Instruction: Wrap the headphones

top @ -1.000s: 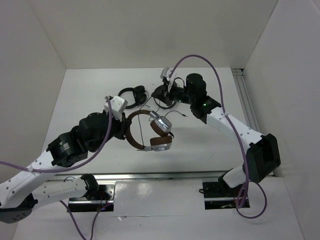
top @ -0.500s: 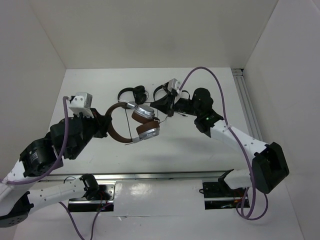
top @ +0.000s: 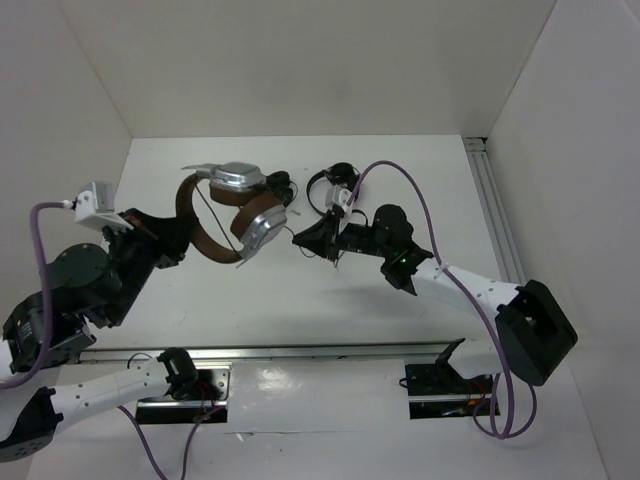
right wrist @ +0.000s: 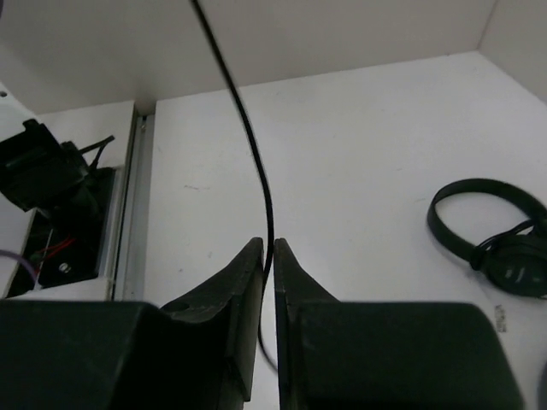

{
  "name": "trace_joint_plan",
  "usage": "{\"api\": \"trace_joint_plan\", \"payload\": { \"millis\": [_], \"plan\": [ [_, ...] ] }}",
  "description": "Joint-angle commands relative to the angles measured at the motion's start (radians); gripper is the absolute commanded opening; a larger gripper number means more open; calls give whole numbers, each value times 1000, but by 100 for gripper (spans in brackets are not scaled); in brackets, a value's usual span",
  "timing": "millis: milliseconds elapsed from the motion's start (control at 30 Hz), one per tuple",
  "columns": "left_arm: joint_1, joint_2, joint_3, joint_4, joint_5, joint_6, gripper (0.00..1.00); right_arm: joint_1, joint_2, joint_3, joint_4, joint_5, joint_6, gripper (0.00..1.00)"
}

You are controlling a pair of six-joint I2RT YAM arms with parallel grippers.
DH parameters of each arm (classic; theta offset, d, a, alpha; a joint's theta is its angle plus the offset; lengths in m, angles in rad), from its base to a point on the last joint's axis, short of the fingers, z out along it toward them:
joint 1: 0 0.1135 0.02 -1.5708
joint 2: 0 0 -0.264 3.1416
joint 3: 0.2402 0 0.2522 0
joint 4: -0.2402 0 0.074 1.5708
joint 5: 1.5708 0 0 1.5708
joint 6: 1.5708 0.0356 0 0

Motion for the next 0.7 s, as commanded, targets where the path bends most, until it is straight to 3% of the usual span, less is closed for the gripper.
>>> {"api": "trace_joint_plan", "payload": {
  "millis": [0, 267, 467, 533, 667],
  "plan": [
    [2, 16, 88, 182, -72, -75, 0, 20, 6, -63, 170, -20, 88, 17],
    [2, 111, 191, 201, -16, -75, 0, 114, 42, -123, 354, -8, 156, 14],
    [2, 157, 202, 175, 7, -75, 0, 160, 110, -136, 440, 110, 133, 14],
    [2, 157, 202, 152, 7, -75, 0, 160, 124, -147, 494, 148, 145, 17],
    [2, 148, 202, 133, 27, -86, 0, 160, 155, -120, 563, 161, 154, 32]
  ]
}}
